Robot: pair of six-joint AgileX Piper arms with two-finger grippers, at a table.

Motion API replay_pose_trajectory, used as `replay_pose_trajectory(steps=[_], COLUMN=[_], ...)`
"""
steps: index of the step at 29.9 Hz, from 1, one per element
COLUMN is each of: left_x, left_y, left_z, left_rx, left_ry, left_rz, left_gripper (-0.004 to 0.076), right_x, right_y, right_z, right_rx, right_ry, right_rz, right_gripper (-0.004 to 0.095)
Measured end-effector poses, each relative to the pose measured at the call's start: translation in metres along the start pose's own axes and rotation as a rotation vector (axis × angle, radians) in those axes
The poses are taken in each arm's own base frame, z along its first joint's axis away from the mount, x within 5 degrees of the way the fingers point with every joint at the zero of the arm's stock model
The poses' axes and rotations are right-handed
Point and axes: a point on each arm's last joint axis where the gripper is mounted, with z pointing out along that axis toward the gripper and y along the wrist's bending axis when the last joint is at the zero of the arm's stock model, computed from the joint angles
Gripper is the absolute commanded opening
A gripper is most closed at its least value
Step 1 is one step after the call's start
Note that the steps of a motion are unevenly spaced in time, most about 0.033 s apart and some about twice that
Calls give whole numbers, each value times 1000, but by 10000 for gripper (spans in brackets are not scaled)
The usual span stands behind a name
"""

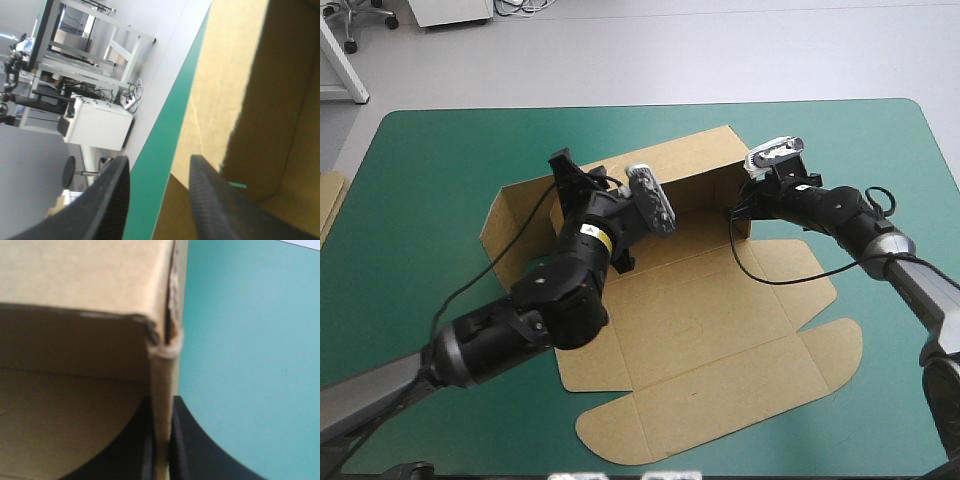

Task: Fold the box

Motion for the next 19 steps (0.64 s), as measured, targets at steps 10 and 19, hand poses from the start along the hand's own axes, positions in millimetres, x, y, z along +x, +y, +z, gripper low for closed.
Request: replay_pose_trajectory(steps=[10, 19], left_x=[34, 128], left_y=[93, 145], left_z=[3, 41], left_rx=[1, 10], left_ry=[103, 324], left_rz=[-298, -651], left_gripper=[233, 225], right_x=[1, 2], right_y=[1, 4], right_z=[0, -1], right_rx=[-14, -41], right_ry=[9, 26], right_rz=[28, 34], right_gripper=[-20, -20])
